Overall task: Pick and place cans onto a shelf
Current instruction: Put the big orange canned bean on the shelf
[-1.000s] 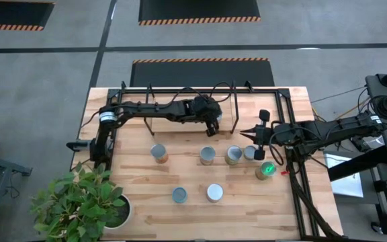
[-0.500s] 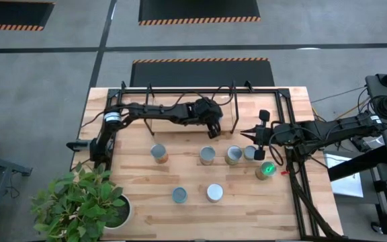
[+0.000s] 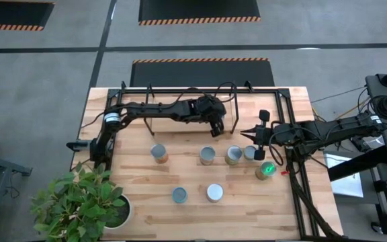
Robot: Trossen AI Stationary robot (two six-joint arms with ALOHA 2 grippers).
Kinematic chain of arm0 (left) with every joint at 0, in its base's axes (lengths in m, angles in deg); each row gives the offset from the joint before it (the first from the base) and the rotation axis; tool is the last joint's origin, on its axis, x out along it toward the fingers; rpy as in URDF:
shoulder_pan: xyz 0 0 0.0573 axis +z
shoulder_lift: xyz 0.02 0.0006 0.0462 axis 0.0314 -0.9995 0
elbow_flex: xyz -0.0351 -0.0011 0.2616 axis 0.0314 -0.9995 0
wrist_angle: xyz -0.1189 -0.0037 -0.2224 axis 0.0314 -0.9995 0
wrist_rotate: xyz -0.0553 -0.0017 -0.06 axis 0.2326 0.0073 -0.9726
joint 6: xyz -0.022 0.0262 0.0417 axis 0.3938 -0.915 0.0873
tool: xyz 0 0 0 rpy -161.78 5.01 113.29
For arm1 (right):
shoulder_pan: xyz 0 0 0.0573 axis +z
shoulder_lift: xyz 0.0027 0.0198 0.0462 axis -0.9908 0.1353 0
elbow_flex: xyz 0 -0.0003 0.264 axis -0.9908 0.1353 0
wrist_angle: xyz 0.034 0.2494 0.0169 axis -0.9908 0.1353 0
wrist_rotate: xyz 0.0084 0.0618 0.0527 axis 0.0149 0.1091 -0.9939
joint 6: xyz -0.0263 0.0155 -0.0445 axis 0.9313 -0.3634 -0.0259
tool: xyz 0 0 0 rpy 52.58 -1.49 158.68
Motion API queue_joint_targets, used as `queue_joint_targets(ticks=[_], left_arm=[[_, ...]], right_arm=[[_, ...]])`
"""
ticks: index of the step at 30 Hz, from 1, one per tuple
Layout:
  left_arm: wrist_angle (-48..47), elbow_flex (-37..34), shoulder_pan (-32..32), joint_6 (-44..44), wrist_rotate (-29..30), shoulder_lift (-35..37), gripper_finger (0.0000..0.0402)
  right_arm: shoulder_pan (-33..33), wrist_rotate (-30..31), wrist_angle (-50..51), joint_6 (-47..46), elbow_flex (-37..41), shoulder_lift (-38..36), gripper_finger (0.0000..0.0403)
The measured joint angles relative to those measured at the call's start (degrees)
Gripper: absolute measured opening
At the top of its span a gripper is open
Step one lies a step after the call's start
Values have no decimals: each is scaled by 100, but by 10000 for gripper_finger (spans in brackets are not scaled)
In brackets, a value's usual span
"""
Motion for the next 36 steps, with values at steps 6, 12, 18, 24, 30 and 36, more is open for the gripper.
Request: queue_joint_targets(ticks=[6, 12, 18, 24, 30, 36], left_arm=[[-313, 161, 2, -326, 291, 16, 0], [-108, 82, 174, -592, 407, -36, 0], [113, 1, 235, -383, 404, -197, 0], [424, 4, -314, -388, 568, 146, 0], [-194, 3, -775, -261, 595, 201, 0], [-1897, 3, -1098, 654, 608, 480, 0]], right_arm=[[-1, 1, 19, -1, 0, 0, 18], [-1, 2, 46, 17, 11, 0, 18], [-1, 2, 46, 61, 13, 0, 18], [-1, 2, 41, 236, 13, -2, 18], [-1, 0, -90, 396, 20, -22, 18], [-1, -3, -118, 407, 31, -28, 18]])
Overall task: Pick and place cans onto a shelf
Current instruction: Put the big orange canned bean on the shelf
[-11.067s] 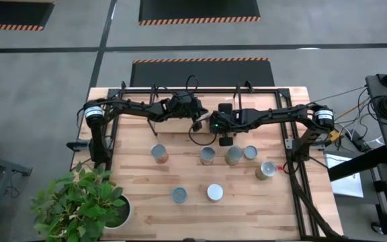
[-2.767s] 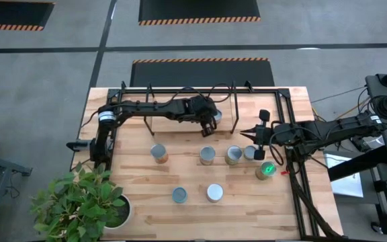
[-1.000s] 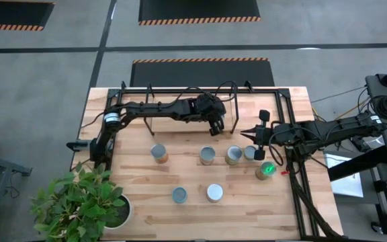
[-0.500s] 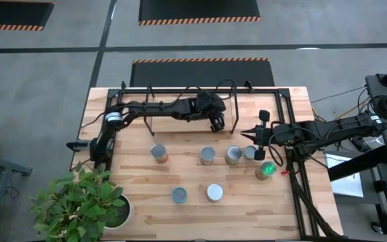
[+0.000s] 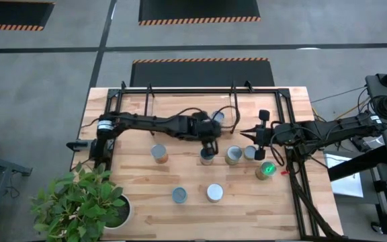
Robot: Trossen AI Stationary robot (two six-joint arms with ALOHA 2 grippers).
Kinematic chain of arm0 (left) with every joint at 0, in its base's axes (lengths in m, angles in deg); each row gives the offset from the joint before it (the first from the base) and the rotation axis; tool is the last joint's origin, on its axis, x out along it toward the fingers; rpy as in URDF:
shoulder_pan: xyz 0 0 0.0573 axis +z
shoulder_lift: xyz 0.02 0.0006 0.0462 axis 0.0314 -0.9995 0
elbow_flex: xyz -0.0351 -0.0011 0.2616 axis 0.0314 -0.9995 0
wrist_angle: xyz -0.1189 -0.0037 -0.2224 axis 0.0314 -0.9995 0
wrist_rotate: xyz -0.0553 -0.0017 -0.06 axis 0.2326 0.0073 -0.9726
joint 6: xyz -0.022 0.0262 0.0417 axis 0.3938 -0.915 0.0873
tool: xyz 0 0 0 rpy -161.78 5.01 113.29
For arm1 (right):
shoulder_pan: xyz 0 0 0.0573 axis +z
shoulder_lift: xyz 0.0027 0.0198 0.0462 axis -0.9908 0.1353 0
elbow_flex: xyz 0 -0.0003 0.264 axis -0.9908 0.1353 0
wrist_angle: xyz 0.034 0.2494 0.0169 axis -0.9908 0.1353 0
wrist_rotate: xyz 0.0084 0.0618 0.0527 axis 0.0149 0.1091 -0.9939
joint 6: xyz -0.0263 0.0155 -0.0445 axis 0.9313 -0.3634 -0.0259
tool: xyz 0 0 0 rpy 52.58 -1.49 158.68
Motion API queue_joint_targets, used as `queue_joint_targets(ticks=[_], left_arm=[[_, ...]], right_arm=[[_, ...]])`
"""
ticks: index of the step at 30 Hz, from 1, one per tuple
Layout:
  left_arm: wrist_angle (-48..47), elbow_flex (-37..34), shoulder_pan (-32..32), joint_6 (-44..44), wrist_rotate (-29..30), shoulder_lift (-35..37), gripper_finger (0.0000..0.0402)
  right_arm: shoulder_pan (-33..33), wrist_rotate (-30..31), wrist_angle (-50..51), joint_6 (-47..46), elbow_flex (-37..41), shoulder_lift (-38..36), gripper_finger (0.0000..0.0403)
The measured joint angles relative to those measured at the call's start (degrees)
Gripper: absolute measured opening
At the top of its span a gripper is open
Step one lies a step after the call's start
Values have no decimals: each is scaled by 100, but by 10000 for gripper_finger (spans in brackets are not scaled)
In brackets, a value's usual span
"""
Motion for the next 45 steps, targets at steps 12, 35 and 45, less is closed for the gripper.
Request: queue_joint_targets(ticks=[12, 35, 45], left_arm=[[-811, -1622, -523, 1369, 243, 1554, 0], [-1718, -3652, -690, 4766, -1435, 3558, 28], [-1772, -3523, -695, 5467, -1382, 3535, 185]], right_arm=[[0, -4, -20, -2, 13, -5, 18], [0, -7, -186, -111, 13, 1, 18], [0, -7, -184, -109, 15, 56, 18]])
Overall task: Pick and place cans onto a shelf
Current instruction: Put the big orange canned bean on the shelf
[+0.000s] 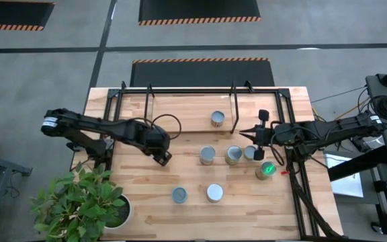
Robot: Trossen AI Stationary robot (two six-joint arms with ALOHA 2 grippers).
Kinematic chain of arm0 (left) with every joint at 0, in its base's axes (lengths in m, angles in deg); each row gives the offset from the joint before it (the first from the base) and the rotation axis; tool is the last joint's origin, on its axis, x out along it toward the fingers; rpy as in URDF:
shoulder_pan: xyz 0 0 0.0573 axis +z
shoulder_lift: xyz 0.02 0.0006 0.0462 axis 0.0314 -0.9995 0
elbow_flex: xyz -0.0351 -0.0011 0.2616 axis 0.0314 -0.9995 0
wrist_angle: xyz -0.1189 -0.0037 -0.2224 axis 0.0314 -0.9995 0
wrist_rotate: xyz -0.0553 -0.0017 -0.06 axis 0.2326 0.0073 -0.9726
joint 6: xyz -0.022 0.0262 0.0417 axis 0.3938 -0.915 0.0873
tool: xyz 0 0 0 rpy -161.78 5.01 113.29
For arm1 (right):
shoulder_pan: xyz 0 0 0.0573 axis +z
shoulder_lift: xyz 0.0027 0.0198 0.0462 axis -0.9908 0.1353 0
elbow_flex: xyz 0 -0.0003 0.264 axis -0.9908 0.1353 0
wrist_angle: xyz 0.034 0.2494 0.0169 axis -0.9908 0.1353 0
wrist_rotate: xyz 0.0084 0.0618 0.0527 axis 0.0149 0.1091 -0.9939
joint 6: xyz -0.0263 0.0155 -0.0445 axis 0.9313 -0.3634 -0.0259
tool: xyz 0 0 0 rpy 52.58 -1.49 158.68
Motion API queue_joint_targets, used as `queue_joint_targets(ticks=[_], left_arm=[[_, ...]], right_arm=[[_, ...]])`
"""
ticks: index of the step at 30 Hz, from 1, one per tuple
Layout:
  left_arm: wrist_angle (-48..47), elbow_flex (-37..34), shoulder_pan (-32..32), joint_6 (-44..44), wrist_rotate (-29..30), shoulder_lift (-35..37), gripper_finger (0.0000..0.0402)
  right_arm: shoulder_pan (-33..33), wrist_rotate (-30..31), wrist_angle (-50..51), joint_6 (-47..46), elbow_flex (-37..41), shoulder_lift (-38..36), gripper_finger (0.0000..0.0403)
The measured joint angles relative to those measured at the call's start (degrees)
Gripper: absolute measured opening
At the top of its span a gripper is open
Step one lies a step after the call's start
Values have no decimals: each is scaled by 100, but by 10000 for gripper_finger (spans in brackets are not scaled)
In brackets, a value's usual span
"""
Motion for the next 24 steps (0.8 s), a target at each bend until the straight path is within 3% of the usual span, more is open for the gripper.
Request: queue_joint_targets(ticks=[5, 10, 24], left_arm=[[-339, -139, -1, 524, 329, -4, 282], [-353, -140, 135, 410, 382, -4, 342], [246, -385, 42, 690, 763, -4, 347]], right_arm=[[0, -4, 5, 4, 0, 66, 18], [0, -4, 9, 0, 2, 90, 18], [0, -4, 175, 2, 2, 77, 18]])
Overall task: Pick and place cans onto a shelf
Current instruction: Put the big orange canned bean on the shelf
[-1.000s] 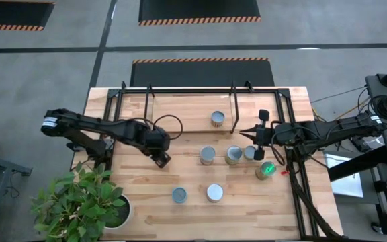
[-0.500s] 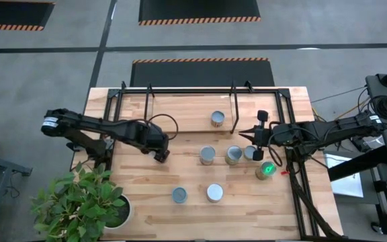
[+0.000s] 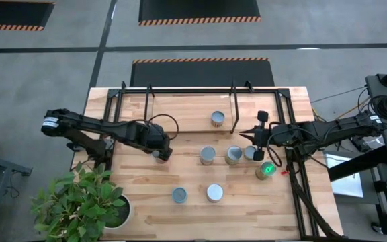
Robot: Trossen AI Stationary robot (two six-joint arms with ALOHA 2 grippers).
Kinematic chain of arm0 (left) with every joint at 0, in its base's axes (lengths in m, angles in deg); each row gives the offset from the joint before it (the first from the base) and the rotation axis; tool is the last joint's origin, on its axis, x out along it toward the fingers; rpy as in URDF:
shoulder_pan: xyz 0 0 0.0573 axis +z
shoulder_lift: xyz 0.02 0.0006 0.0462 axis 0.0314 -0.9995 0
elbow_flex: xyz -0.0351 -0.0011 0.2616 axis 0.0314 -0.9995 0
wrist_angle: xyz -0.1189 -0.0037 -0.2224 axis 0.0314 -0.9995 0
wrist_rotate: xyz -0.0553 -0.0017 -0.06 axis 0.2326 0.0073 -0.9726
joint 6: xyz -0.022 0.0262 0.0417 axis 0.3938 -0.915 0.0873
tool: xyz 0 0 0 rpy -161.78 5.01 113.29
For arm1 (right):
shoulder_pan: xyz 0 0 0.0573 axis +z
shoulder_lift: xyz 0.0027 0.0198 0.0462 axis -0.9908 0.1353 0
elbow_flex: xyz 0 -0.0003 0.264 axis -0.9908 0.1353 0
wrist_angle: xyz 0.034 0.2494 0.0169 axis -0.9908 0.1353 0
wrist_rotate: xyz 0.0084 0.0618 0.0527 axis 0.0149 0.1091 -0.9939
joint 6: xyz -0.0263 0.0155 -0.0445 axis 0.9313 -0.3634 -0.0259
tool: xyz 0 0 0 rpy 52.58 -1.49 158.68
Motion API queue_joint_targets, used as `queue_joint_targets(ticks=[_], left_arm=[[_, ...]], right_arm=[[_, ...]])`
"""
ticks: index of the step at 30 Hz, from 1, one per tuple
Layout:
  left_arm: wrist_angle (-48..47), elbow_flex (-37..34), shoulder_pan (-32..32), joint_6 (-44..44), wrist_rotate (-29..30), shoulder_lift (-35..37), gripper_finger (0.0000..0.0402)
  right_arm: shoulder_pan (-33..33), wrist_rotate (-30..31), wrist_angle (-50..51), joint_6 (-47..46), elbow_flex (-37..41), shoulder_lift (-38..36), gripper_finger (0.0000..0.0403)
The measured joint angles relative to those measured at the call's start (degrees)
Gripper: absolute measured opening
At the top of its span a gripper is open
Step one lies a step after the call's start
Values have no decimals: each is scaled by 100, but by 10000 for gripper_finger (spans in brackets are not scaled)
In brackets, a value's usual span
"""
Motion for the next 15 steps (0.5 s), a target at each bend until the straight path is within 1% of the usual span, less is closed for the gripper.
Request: queue_joint_targets(ticks=[4, 10, 15], left_arm=[[10, -175, -18, 152, 2, 0, 347], [163, -185, -18, 178, 13, 0, 347], [194, -201, -95, 230, 202, 0, 347]], right_arm=[[0, 0, 0, -26, 0, 0, 18], [0, 0, 0, -11, 0, 0, 18], [0, 2, 2, 0, 0, 0, 18]])
